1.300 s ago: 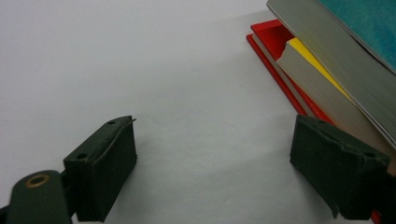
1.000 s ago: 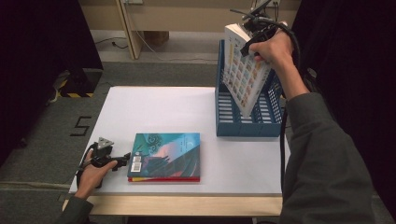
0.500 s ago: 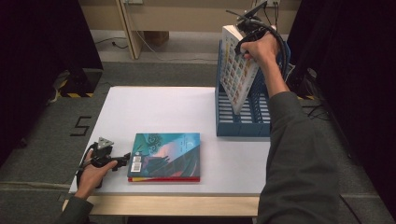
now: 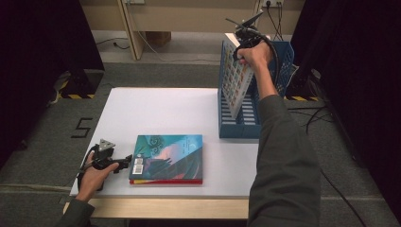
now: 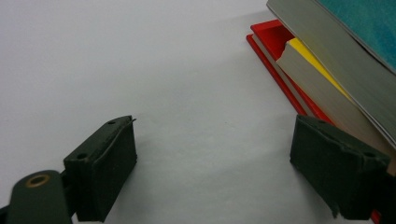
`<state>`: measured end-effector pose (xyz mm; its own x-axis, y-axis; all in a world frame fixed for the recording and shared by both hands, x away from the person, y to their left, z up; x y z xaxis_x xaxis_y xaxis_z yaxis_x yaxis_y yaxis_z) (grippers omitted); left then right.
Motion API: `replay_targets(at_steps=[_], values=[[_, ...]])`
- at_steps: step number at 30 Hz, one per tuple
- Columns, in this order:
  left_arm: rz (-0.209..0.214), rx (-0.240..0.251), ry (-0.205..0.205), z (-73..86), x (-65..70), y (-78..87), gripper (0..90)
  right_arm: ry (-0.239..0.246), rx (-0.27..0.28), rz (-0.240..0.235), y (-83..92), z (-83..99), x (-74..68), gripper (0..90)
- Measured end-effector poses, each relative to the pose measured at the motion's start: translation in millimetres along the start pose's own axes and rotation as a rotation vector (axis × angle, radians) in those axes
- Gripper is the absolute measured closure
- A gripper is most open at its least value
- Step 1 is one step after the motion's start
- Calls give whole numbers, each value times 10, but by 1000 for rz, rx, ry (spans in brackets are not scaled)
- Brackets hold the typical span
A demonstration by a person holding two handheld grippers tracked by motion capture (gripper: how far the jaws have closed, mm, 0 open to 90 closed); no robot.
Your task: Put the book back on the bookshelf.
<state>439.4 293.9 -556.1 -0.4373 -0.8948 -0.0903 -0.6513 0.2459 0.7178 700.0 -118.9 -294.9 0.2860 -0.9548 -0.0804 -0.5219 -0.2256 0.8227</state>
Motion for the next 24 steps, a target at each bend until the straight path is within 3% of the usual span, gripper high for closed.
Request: replay_targets(at_steps=[7,24], values=[[-3,2,1,-1,1,-1,133,-46,-2,-25,-200,27,45,733],[-4,4,1,-3,0,-3,133,-63,-10,-39,-389,31,37,724]])
Point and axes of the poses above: each handheld gripper's, and its own axes: y roughly backward along the jaws, z roughly out of its underside, x roughly to its right, the point moved 10 cm from there along -y, roughly forward along the jaws, and after that the axes turned 12 degrees about -y, right-handed, at the moved point
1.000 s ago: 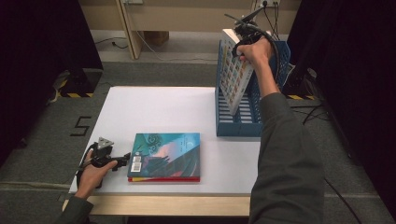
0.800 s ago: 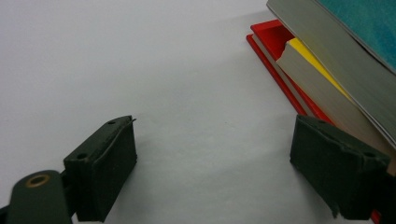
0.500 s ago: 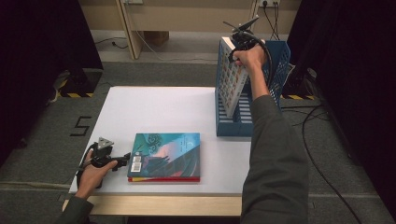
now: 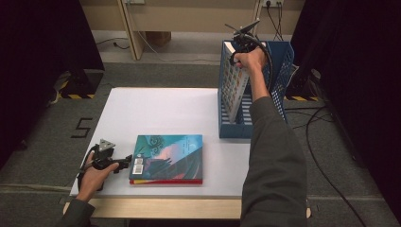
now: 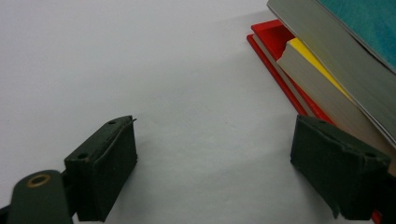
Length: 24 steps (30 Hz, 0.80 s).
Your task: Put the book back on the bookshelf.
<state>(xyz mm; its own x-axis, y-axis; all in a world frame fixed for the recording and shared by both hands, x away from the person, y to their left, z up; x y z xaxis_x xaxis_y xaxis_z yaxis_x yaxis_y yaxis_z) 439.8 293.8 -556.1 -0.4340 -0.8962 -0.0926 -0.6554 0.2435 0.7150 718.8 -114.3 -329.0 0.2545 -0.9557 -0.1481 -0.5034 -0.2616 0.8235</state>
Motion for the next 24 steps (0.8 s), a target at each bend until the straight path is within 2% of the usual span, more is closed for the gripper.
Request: replay_targets(at_steps=[5,6,7,9,12,13,15,19,24], values=[[2,1,2,0,0,0,133,-1,7,-19,-42,-4,-35,706],[3,1,0,1,0,1,133,14,-1,-20,-35,2,-50,697],[2,1,2,0,0,1,133,14,-3,-14,-19,3,-60,683],[3,2,2,0,0,1,134,3,0,-46,57,20,-85,649],[3,2,2,0,0,0,134,9,-7,-57,130,60,-88,633],[2,1,1,1,0,1,134,5,-1,-74,205,116,-96,625],[1,-2,1,2,1,3,134,10,-7,-80,230,150,-104,620],[-2,1,0,0,0,0,133,42,-24,-101,385,356,-117,600],[-1,-1,0,1,1,1,133,76,-44,-110,484,499,-148,586]])
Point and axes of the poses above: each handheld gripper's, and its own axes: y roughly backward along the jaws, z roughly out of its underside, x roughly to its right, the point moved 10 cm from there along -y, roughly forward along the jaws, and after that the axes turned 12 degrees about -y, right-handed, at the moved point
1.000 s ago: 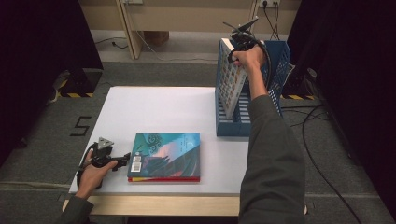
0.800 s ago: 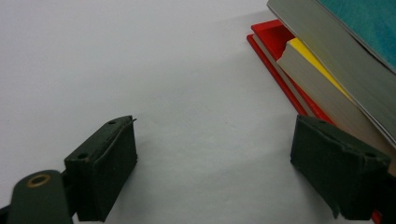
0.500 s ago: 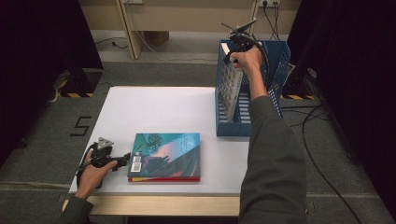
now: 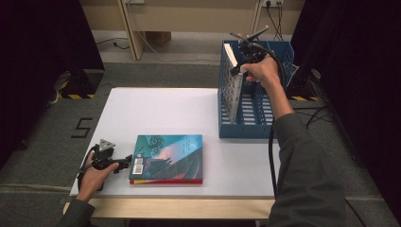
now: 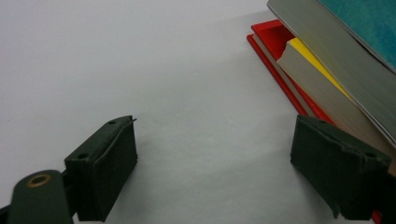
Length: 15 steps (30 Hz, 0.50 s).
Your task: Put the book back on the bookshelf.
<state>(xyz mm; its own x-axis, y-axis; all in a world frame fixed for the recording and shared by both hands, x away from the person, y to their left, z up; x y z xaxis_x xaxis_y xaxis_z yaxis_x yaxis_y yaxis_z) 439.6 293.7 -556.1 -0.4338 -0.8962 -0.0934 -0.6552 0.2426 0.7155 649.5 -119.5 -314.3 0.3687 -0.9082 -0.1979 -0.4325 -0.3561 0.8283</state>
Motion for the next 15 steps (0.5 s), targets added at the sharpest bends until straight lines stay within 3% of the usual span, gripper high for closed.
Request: replay_targets(at_steps=[6,15], values=[[-2,1,-1,-1,-1,-1,133,27,-28,-15,22,140,-86,619],[-2,1,0,-2,-2,-2,133,49,-21,0,-74,36,-255,649]])
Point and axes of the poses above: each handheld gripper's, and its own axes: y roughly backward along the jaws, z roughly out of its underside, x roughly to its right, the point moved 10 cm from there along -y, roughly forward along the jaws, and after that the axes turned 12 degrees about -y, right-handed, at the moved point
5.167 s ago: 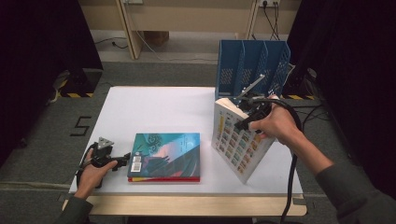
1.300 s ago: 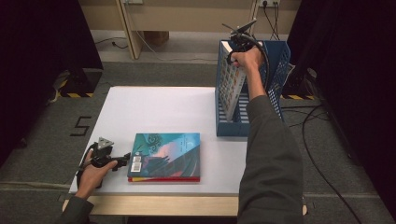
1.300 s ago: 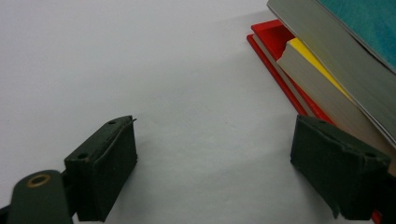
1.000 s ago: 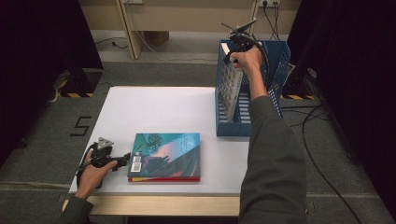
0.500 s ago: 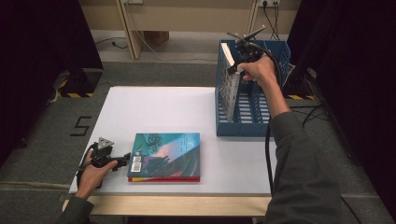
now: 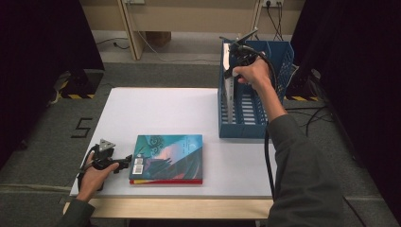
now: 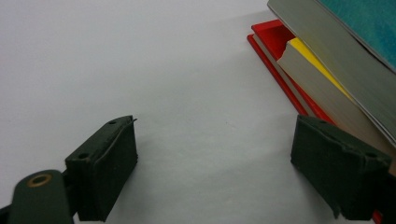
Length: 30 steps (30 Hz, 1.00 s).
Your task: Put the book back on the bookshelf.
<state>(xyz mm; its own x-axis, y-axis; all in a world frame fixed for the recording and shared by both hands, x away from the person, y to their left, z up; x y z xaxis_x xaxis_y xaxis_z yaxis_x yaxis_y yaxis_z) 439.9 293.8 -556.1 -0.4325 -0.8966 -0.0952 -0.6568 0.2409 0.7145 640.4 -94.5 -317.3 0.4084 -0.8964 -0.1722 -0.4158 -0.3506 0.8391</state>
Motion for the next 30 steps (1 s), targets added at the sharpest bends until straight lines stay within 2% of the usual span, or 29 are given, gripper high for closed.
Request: replay_targets(at_steps=[5,6,11,16,20,27,30], values=[[0,0,0,0,0,0,133,-19,10,-10,1,-36,5,655],[1,0,0,0,0,0,133,-30,21,-27,8,-48,11,683],[1,0,0,0,0,0,133,-40,36,-47,20,-5,25,672],[1,0,0,1,1,1,133,-20,19,-44,29,34,27,608],[1,-1,0,1,1,1,133,-37,54,-70,108,-6,-33,564],[2,-1,0,1,1,2,133,-39,63,-67,206,10,-24,515],[2,-1,0,1,1,2,133,-43,85,-83,291,10,-32,500]])
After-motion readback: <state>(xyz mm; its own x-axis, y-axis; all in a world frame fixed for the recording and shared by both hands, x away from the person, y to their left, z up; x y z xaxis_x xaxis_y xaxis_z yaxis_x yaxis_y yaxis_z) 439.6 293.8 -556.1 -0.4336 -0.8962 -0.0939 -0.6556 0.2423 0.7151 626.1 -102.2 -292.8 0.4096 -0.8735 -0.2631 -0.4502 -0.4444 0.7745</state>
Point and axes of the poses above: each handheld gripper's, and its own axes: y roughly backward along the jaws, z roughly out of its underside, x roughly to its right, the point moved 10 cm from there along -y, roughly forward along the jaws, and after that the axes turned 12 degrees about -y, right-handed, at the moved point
